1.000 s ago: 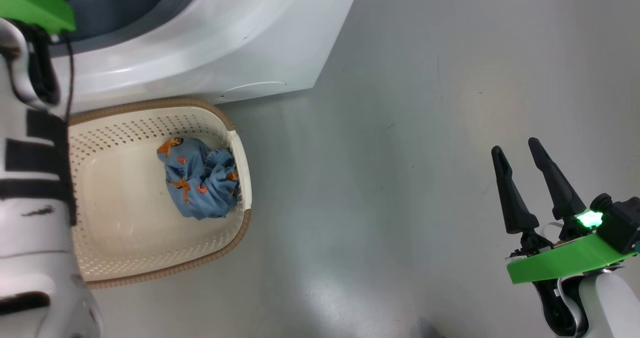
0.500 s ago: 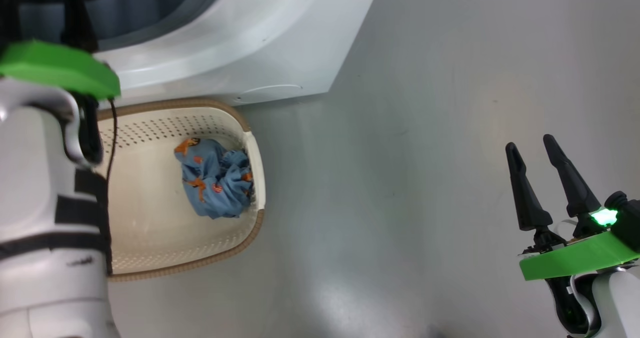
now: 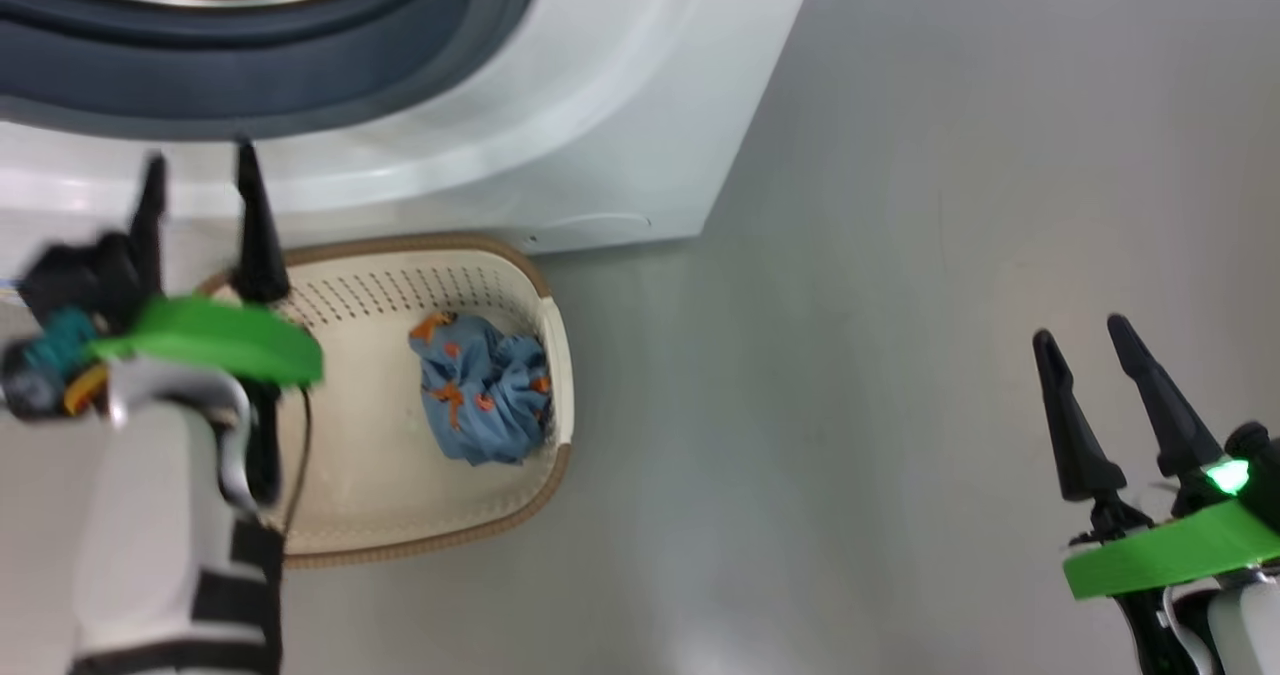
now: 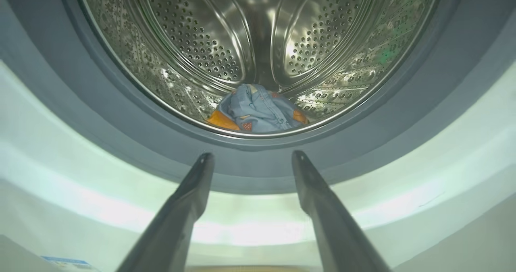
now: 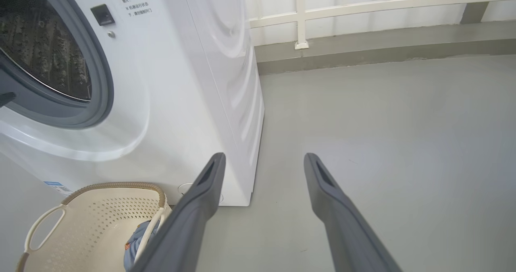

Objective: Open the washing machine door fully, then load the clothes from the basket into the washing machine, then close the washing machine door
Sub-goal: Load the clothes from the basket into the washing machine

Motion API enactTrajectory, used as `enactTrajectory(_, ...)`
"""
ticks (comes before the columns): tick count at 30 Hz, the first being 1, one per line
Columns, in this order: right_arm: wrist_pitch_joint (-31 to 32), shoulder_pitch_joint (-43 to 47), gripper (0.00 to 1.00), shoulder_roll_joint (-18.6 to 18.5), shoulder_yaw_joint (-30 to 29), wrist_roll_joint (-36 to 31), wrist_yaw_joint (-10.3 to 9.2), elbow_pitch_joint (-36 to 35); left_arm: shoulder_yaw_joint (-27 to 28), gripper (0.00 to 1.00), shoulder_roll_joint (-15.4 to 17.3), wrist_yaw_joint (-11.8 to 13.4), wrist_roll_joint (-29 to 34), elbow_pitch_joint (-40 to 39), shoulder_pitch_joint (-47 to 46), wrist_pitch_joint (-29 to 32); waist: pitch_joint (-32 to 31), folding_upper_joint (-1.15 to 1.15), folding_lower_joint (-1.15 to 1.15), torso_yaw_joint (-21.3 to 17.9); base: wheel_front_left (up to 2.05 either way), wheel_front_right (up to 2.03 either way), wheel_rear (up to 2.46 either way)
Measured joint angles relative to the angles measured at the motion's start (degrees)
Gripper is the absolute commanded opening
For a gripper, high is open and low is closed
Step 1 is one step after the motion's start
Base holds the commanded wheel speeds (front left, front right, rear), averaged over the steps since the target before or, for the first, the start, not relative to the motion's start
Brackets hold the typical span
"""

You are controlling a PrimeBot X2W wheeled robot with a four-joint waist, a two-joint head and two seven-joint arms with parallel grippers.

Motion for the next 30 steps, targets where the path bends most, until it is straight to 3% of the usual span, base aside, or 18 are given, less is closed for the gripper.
enactTrajectory(30, 0.0, 20.2, 1.00, -1.3, -4.3, -1.0, 0.00, 0.6, -3.7, 1.00, 0.7, 1.5, -2.9, -16.6, 38.2, 0.0, -20.4, 0.00, -0.01, 3.9, 0.00, 0.00, 0.00)
